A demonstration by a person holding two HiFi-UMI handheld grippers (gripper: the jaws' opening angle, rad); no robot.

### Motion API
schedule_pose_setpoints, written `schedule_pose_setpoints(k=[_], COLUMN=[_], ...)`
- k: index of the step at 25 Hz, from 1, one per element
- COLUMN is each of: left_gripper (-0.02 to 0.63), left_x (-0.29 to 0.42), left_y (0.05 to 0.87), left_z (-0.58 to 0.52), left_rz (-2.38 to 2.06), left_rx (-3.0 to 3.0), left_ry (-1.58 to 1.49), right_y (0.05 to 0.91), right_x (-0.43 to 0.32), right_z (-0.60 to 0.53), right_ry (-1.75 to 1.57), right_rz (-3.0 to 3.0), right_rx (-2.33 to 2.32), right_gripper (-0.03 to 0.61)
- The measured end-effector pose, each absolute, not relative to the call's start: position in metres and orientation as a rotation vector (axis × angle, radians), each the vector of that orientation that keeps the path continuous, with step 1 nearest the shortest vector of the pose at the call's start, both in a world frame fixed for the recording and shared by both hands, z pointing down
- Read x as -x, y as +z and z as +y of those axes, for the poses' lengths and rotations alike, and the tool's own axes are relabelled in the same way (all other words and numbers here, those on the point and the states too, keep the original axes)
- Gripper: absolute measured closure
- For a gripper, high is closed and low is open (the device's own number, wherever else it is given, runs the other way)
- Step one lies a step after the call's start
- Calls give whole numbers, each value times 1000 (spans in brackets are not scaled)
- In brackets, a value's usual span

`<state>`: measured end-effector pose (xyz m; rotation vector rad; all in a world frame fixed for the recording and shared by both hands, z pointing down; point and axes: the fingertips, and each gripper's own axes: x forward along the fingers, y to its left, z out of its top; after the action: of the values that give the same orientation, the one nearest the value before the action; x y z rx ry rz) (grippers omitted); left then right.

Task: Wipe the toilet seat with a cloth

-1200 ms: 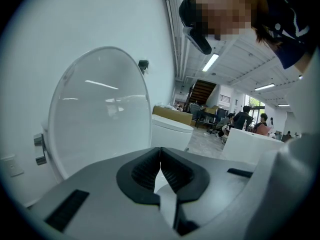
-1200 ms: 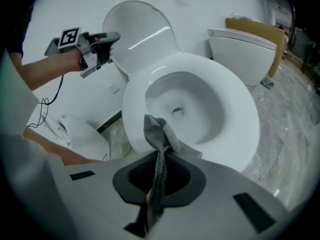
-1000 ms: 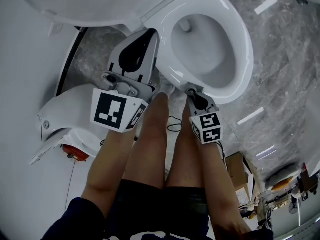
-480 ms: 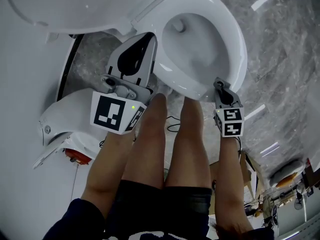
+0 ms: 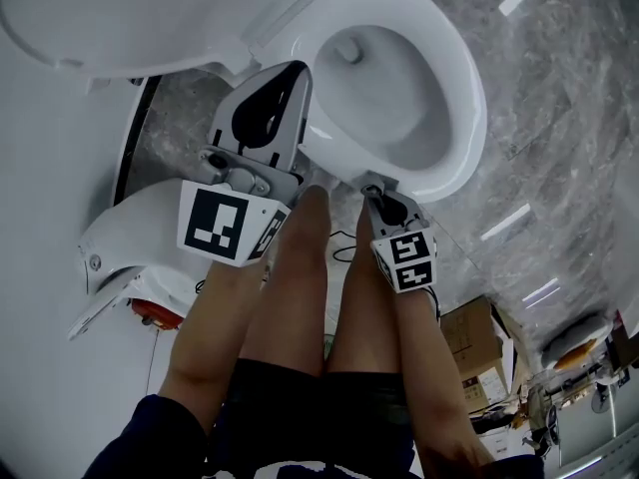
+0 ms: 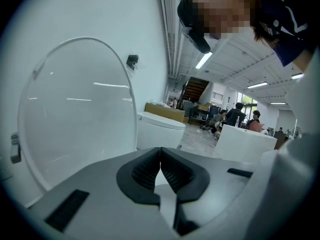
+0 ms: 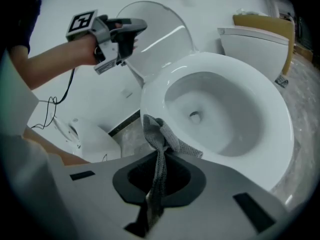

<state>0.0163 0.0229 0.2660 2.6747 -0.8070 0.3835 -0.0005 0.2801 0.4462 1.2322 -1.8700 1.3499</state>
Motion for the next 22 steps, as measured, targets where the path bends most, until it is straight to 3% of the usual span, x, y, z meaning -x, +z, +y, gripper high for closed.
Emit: schedule_pose_setpoints(k=[4, 12, 22], left_gripper=[592, 592, 592], left_x=[-21, -35, -42], left_y=[272, 272, 267], left_z=[28, 35, 31], left_rz=[-787, -739, -717], left_rx=[-2677, -2687, -2707], left_ry=[403, 401, 407], right_y=[446, 450, 445], right_x=[-20, -162, 4], right_z=[290, 297, 306], right_ry=[1287, 1113, 1269], right_rz=[-1863, -1649, -1943], right_rx=[-1192, -1445, -1140], right_gripper=[551, 551, 551])
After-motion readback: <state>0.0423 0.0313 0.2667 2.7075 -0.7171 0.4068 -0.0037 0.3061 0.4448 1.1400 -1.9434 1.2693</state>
